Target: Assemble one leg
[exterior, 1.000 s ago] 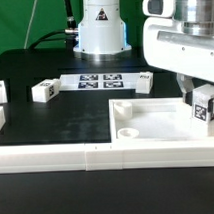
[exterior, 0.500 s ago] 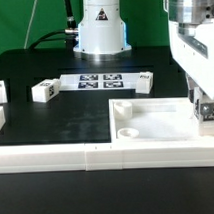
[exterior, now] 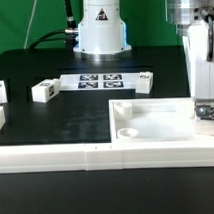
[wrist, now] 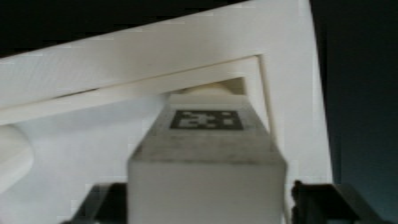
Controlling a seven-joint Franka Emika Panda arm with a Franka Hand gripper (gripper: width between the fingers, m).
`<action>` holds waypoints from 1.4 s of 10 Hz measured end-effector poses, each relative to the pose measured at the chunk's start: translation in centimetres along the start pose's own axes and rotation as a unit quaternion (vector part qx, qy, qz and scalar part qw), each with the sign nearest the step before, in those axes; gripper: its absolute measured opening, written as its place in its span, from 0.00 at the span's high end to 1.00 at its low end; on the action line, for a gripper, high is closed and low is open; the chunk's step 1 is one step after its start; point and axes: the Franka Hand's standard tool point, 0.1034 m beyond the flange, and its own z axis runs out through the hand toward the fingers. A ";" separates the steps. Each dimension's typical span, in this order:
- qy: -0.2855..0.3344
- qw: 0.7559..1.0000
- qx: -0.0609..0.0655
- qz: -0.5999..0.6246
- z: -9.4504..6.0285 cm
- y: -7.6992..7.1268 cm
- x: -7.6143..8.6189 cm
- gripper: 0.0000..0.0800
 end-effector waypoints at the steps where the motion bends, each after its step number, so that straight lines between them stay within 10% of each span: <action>1: 0.000 1.000 0.000 -0.001 0.0 0.0 -0.1 0.31; 10: 0.008 0.894 0.000 -0.449 0.0 0.2 -1.2 0.19; 14: 0.020 0.775 -0.006 -0.632 -0.2 -0.1 -0.9 0.19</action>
Offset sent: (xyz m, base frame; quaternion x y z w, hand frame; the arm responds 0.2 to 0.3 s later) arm -0.0016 0.0157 0.0016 -0.0178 -0.0025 -0.3832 0.9235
